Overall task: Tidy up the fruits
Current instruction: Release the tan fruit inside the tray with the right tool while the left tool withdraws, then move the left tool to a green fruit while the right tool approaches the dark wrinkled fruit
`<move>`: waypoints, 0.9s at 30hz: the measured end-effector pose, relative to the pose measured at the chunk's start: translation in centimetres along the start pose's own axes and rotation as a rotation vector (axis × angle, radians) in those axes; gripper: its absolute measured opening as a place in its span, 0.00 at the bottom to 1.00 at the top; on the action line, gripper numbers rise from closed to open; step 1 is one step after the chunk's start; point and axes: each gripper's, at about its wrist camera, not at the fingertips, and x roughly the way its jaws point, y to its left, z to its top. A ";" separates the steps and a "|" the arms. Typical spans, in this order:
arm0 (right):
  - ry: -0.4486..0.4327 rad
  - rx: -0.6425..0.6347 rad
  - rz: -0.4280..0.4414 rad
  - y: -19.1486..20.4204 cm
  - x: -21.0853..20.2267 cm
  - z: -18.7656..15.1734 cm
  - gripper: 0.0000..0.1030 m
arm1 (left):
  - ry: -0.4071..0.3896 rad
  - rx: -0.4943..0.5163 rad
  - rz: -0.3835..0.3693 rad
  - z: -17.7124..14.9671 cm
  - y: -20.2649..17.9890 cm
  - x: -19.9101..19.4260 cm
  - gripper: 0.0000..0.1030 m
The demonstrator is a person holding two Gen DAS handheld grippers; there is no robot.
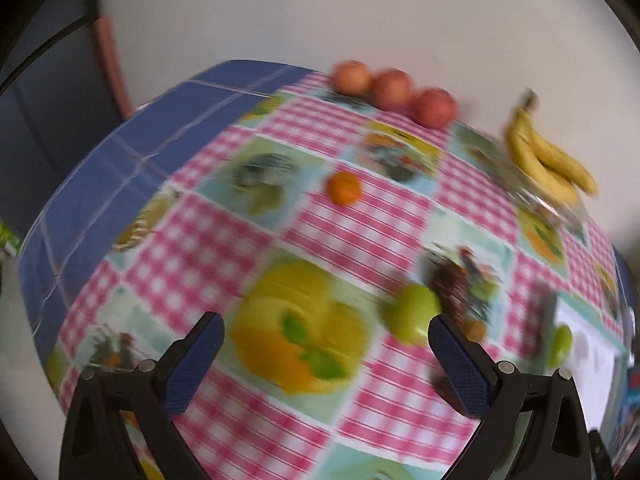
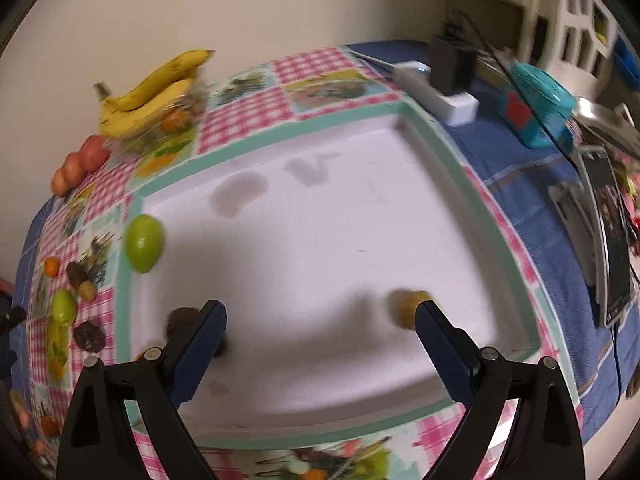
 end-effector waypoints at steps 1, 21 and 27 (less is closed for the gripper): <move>-0.006 -0.017 0.013 0.7 -0.1 0.0 0.93 | -0.005 -0.024 0.013 0.4 1.0 0.0 1.00; -0.050 -0.176 0.315 16.2 -2.4 -0.6 0.93 | -0.111 -0.119 -0.016 4.9 7.9 -1.2 1.00; -0.019 -0.203 0.338 18.6 -1.3 -0.8 0.93 | -0.078 -0.074 -0.066 4.8 6.9 -0.2 1.00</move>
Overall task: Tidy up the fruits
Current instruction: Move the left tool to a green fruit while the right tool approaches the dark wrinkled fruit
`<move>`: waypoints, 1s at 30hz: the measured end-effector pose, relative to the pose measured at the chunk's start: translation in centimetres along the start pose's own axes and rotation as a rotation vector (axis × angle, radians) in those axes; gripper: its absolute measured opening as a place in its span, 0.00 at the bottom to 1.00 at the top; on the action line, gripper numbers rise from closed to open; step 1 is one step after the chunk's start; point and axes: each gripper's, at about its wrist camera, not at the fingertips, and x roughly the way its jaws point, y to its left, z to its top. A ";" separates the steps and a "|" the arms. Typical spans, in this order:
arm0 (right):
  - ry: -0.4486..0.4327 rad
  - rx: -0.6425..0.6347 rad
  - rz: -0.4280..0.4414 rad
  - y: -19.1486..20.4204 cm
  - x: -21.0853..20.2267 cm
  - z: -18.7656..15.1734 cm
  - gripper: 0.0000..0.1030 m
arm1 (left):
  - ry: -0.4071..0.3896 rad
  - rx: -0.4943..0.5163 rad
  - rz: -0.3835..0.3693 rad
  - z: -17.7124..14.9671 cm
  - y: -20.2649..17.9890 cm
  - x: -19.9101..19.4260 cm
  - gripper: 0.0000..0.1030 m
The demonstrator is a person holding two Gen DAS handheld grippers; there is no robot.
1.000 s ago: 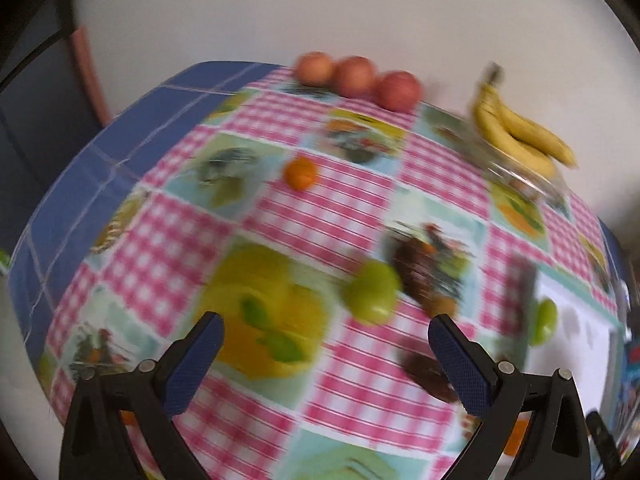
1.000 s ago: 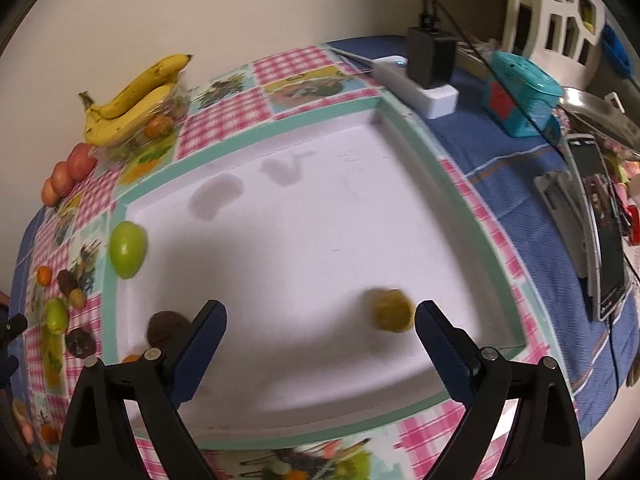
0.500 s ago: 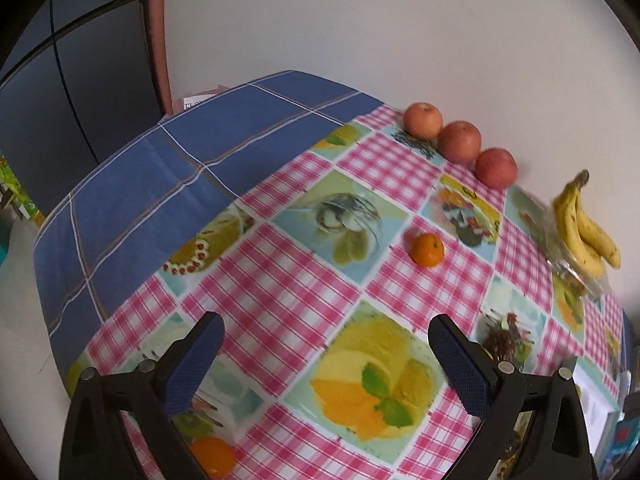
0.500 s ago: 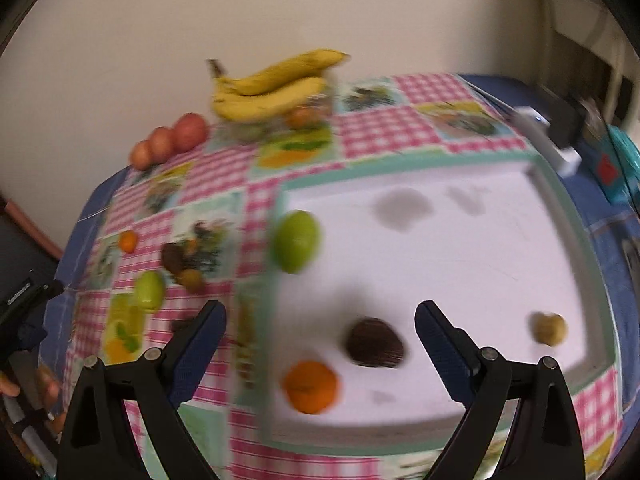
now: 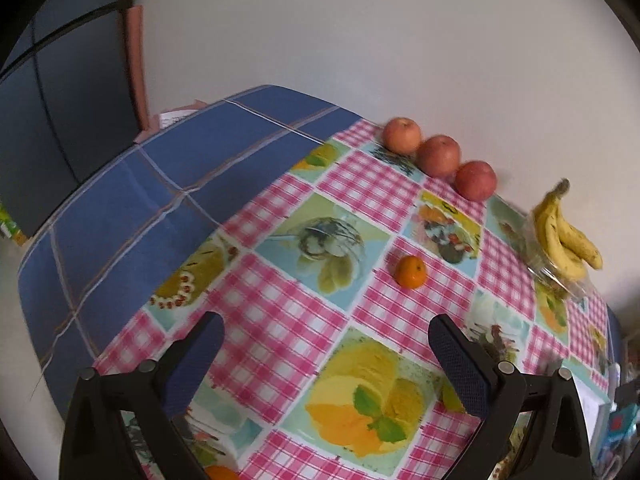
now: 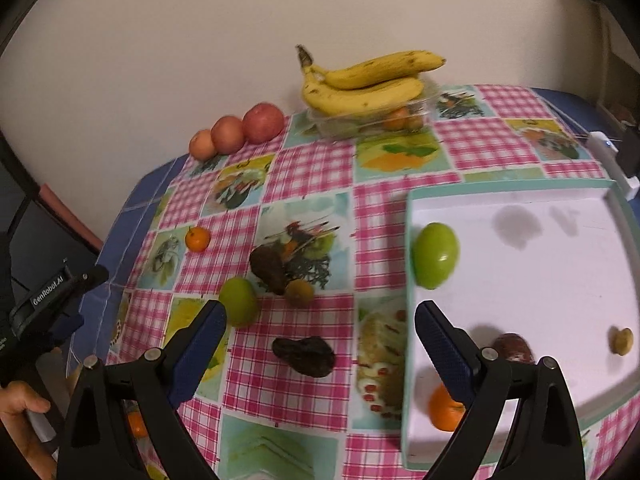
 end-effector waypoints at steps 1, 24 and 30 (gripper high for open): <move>0.013 -0.006 -0.002 0.2 0.4 -0.1 0.93 | 0.006 0.011 -0.011 -0.1 -0.3 0.1 1.00; 0.185 -0.096 -0.080 1.5 6.8 -2.4 0.93 | 0.162 0.093 0.065 -2.5 -3.6 7.0 1.00; 0.196 -0.104 -0.099 1.4 7.2 -2.7 0.74 | 0.173 0.111 0.040 -2.7 -4.2 7.2 1.00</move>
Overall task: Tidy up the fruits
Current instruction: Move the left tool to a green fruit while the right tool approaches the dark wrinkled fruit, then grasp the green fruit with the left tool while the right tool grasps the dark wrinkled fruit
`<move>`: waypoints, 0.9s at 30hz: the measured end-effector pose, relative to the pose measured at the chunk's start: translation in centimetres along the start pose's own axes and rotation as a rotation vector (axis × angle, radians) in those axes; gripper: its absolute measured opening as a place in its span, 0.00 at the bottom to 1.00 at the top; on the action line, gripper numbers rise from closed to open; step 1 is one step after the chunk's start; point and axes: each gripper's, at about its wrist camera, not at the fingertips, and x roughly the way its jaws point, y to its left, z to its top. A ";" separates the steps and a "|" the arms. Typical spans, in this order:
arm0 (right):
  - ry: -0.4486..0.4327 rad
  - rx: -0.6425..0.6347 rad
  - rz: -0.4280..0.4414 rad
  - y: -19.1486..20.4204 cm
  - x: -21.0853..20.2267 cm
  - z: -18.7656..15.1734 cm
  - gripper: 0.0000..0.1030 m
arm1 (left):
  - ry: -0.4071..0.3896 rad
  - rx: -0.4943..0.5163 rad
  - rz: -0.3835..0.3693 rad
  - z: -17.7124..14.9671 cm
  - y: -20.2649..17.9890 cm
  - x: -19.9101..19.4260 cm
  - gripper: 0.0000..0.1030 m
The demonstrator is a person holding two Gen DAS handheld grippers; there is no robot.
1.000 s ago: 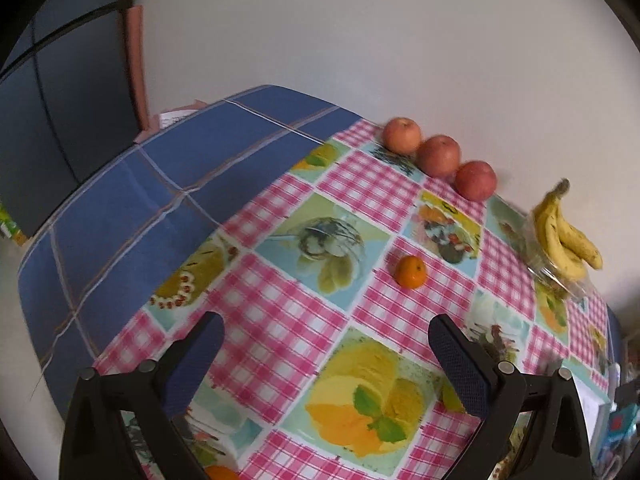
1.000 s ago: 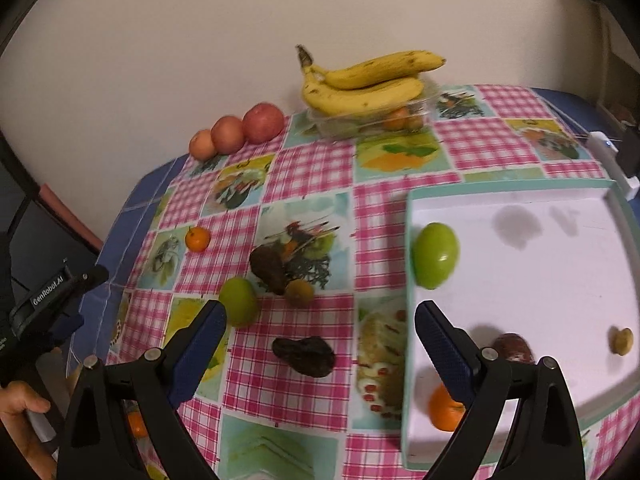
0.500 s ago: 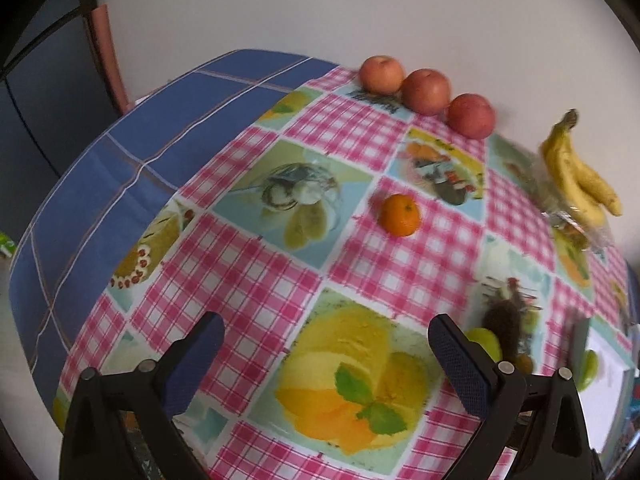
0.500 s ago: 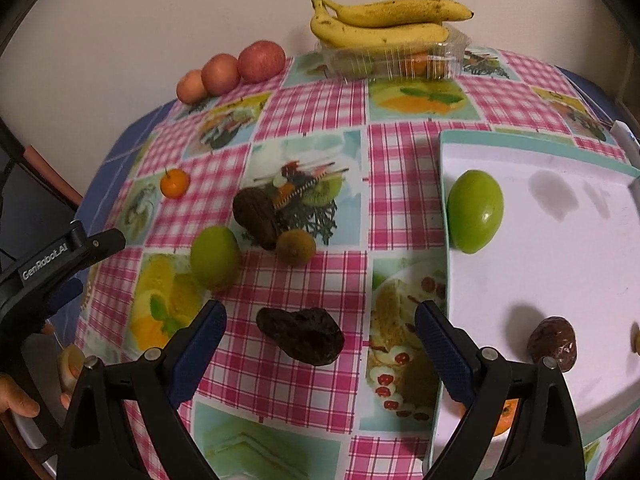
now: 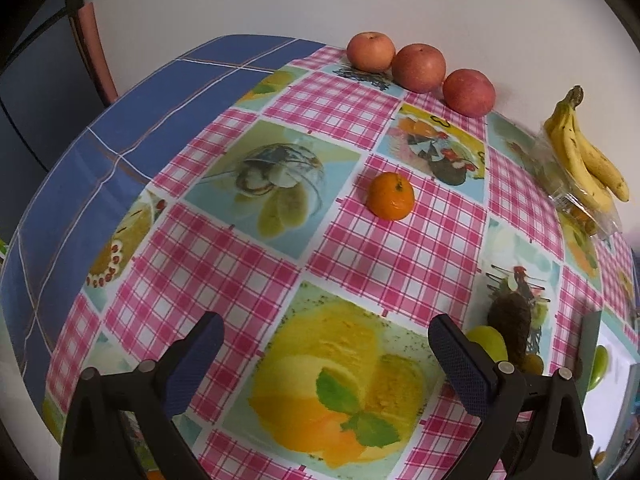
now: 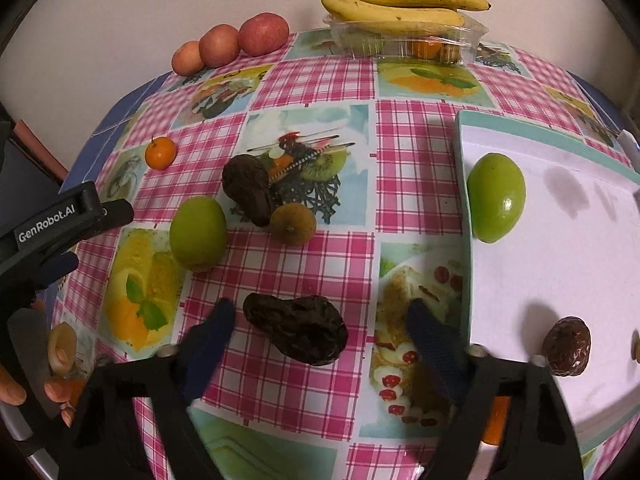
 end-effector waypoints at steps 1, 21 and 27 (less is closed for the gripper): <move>0.000 0.005 0.010 -0.1 0.0 0.0 0.72 | 0.002 -0.004 -0.005 0.0 0.0 0.0 1.00; 0.004 0.101 0.035 -2.6 -1.1 -0.2 0.46 | 0.050 0.054 -0.183 -1.2 -3.6 -0.4 0.98; 0.005 0.131 0.060 -3.4 -1.5 -0.1 0.46 | 0.081 0.097 -0.232 -2.1 -5.4 0.1 0.72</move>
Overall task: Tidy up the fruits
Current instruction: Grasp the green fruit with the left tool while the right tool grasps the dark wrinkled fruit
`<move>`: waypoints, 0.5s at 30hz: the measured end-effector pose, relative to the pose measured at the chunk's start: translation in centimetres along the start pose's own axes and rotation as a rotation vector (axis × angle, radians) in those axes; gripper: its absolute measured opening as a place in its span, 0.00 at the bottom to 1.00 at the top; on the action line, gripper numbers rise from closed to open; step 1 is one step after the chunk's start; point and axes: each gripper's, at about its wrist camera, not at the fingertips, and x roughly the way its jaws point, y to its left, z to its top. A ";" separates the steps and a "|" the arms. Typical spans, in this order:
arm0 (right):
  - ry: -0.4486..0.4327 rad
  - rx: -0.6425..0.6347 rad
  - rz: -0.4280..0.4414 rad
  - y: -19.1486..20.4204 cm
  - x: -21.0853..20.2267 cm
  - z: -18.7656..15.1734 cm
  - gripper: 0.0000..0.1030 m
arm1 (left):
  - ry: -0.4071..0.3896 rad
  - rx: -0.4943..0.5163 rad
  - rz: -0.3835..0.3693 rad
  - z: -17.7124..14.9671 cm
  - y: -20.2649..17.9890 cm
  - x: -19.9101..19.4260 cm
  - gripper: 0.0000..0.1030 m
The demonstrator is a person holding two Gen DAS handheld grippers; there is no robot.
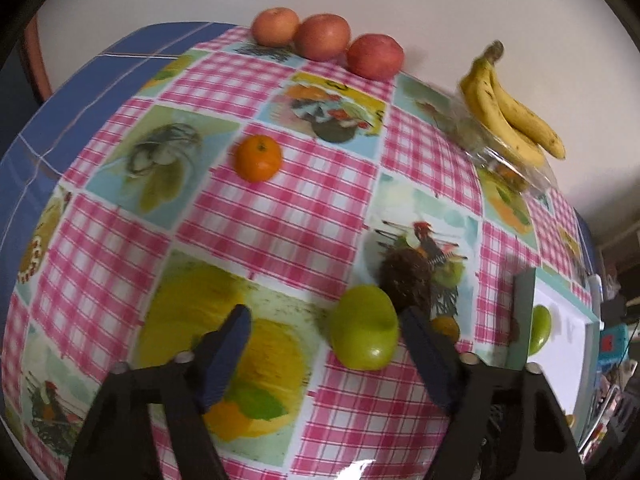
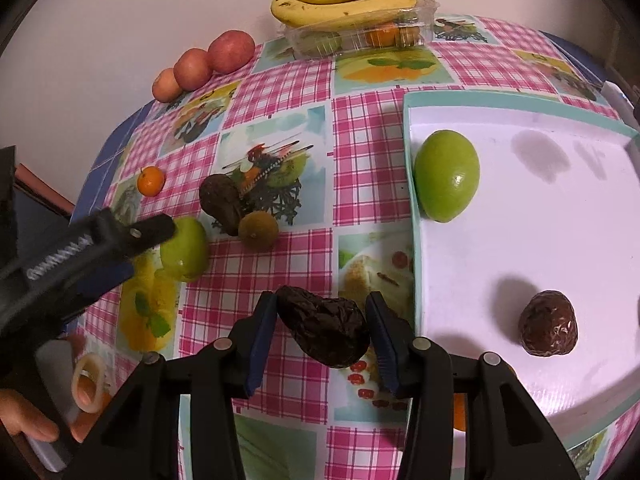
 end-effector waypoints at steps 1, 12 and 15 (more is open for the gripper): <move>-0.002 -0.002 -0.001 0.1 -0.1 0.0 0.46 | 0.005 0.000 -0.013 -0.1 -0.1 0.1 0.67; -0.005 0.003 0.005 0.1 -0.4 -0.1 0.46 | 0.040 0.014 -0.068 -0.5 -1.1 0.5 0.39; -0.009 0.006 0.009 0.1 -0.6 -0.1 0.46 | 0.052 -0.014 -0.090 -0.5 -0.7 0.3 0.39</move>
